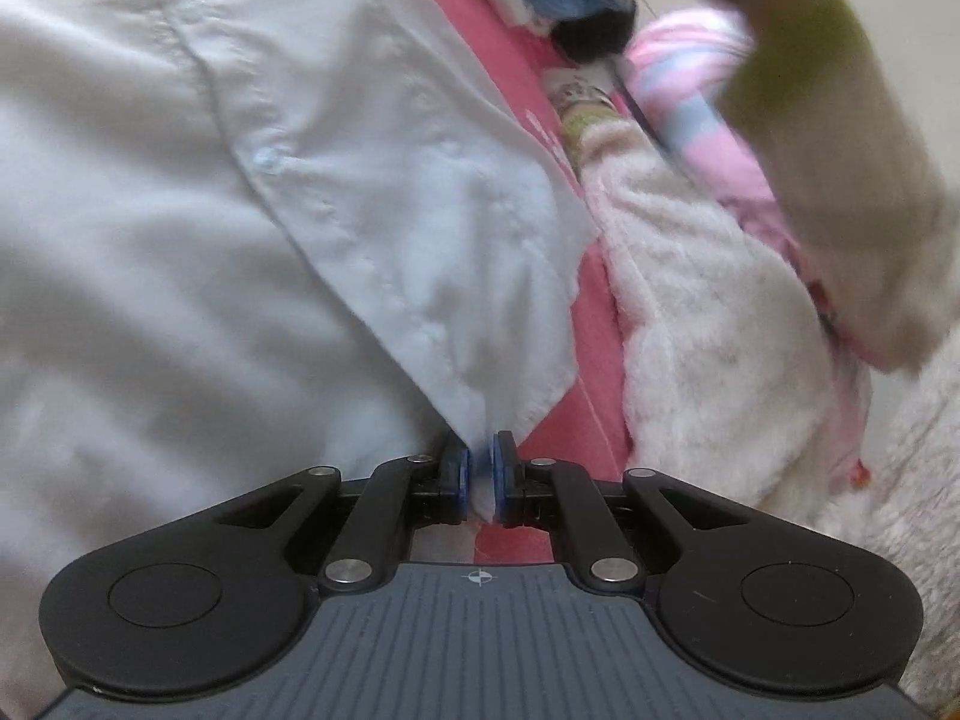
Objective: Fold clothes
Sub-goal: 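Hold the shirt front with the left gripper while the right gripper moves over the shirt, then open the left gripper to release the placket onto the shirt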
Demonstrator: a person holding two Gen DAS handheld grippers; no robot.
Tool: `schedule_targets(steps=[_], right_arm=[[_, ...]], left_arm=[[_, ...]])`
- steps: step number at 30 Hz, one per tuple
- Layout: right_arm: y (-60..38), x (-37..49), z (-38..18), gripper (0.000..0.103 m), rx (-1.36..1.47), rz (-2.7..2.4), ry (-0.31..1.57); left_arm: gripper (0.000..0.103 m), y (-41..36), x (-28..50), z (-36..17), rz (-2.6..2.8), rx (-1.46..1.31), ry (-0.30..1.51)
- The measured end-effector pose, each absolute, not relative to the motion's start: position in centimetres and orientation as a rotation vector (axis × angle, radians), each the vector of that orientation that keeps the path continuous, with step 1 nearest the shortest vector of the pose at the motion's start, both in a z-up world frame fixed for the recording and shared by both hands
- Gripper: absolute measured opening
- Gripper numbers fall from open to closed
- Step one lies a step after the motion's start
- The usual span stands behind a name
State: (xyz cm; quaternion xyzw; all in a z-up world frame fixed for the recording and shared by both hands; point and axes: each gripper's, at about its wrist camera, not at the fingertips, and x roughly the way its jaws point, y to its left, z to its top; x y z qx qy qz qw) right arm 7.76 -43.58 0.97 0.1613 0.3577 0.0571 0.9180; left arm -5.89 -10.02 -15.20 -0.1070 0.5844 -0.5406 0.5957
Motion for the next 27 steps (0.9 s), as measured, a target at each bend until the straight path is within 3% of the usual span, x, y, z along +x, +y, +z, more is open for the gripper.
schedule_targets(steps=[5, 14, 16, 19, 27], right_arm=[[-46.7, -1.5, -2.9, 0.042, 0.490, 0.009, 0.877], [-41.5, -6.5, -9.3, 0.039, 0.365, 0.052, 1.069], [-40.4, -7.6, -10.6, 0.043, 0.339, 0.061, 1.108], [-40.7, -7.8, -10.1, 0.042, 0.358, 0.066, 1.082], [-43.3, -8.7, -7.9, 0.043, 0.535, 0.064, 0.909]], left_arm=[[0.019, -9.6, -5.6, -14.4, -1.190, -0.265, 1.366], [0.039, -8.9, -5.5, -12.1, -1.098, -0.174, 1.330], [0.044, -8.3, -5.1, -11.4, -1.056, -0.151, 1.310], [0.049, -7.2, -4.5, -10.3, -0.992, -0.127, 1.274], [0.049, -4.7, -1.9, -8.5, -0.823, -0.136, 1.185]])
